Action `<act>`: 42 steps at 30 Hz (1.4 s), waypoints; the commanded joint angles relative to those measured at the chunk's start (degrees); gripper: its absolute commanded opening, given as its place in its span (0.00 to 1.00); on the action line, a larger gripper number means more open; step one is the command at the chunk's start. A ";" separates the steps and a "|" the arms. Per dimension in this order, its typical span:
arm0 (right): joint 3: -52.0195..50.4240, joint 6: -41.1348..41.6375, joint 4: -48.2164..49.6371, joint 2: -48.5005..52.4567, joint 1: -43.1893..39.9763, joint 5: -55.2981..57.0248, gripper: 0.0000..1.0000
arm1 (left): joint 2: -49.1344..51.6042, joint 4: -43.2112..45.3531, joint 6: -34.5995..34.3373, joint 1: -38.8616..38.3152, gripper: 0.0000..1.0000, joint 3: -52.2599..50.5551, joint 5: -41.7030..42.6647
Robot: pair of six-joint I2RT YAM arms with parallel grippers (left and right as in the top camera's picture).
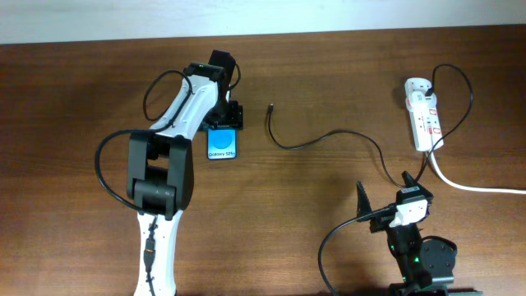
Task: Plug charger to phone and switch on socket
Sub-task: 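Lower the left gripper and grasp the phone's top edge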
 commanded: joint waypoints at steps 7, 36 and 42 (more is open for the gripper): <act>-0.35 0.68 -0.26 -0.37 0.37 0.46 0.98 | 1.46 -3.15 -1.55 -0.11 0.72 4.55 -0.42; -0.35 0.66 -0.26 -0.37 0.37 0.46 0.98 | 1.46 -14.67 -2.51 0.70 0.40 19.93 -0.20; -0.35 0.66 -0.26 -0.37 0.37 0.46 0.98 | 1.46 -19.87 -7.13 1.95 0.09 25.24 6.84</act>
